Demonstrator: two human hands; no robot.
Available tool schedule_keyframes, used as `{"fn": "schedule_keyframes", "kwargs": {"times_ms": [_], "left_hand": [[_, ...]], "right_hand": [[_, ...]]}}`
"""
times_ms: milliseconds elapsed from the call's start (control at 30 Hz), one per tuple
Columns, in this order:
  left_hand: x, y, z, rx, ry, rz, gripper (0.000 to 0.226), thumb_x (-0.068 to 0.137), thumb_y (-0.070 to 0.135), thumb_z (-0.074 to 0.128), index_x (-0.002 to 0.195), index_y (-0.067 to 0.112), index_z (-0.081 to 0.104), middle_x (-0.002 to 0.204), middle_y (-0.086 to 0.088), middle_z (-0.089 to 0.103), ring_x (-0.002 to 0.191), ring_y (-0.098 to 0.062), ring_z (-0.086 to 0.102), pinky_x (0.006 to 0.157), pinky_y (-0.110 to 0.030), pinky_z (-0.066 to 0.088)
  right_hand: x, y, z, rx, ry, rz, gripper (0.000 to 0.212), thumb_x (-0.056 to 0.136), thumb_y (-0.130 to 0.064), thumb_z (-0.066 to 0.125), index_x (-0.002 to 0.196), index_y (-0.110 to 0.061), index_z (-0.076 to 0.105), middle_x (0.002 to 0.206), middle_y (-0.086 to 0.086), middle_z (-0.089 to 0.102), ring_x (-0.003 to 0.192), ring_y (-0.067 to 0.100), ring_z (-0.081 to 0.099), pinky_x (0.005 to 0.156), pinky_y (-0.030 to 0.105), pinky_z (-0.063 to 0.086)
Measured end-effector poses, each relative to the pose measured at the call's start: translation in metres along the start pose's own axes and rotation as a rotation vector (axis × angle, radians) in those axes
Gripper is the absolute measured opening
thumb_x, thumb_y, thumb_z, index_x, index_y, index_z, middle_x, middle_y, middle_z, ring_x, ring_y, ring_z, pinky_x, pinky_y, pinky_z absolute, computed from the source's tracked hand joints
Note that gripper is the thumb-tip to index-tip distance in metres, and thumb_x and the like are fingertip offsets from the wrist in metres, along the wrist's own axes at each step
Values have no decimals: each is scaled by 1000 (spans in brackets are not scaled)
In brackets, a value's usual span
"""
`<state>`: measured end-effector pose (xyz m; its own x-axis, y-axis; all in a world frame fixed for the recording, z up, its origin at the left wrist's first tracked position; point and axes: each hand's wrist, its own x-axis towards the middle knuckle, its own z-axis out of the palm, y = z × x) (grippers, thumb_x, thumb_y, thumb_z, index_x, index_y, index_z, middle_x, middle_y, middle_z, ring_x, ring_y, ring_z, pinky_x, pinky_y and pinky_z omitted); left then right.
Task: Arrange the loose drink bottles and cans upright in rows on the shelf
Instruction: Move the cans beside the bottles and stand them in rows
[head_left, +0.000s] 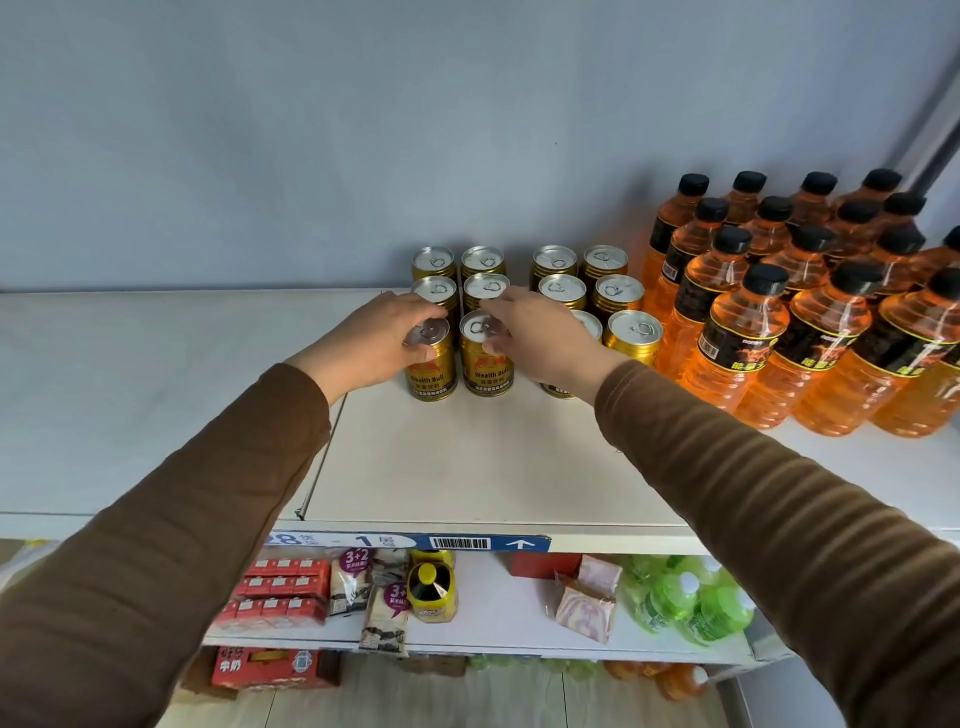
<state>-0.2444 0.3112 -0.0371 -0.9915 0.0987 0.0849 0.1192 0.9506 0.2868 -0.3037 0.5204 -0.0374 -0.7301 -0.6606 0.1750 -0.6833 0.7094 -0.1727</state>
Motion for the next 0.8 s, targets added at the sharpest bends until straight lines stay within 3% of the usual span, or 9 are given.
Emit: {"fn": "schedule_keyframes", "kwargs": {"times_ms": [167,300,433,667,800], "left_hand": [[0,2,-2,1,-19,16,56,92,26,69,145,19,50,145,-3,50,130,-21,45,106,-33,37],[12,-6,-20,-47,34,16,58,93,40,65,146,23,47,149,-1,45,135,-20,42,103,-29,32],[47,-11,-34,105,-36,-13,60,96,42,60,149,17,44,148,-10,45,134,-28,42,107,-36,34],[88,-5,-31,357,-219,11,57,93,46,63,141,17,52,128,-12,53,116,-32,53,91,-36,45],[95,-6,-31,379,-219,40,54,90,42,69,137,18,56,121,-10,52,108,-30,55,84,-34,45]], "right_hand": [[2,-1,-2,13,-29,25,34,93,-34,62,120,-14,57,120,8,56,116,29,52,79,34,42],[15,18,-22,291,52,121,59,93,-40,63,146,-20,45,144,6,50,130,24,48,101,37,41],[50,27,-27,202,67,156,52,95,-36,59,142,-19,49,139,6,55,126,26,51,93,32,39],[80,25,-10,-67,-33,172,54,89,-53,58,124,-13,64,121,10,65,109,28,60,74,32,37],[83,25,-7,-86,-83,171,52,90,-51,60,121,-10,66,118,10,66,108,28,60,79,34,44]]}}
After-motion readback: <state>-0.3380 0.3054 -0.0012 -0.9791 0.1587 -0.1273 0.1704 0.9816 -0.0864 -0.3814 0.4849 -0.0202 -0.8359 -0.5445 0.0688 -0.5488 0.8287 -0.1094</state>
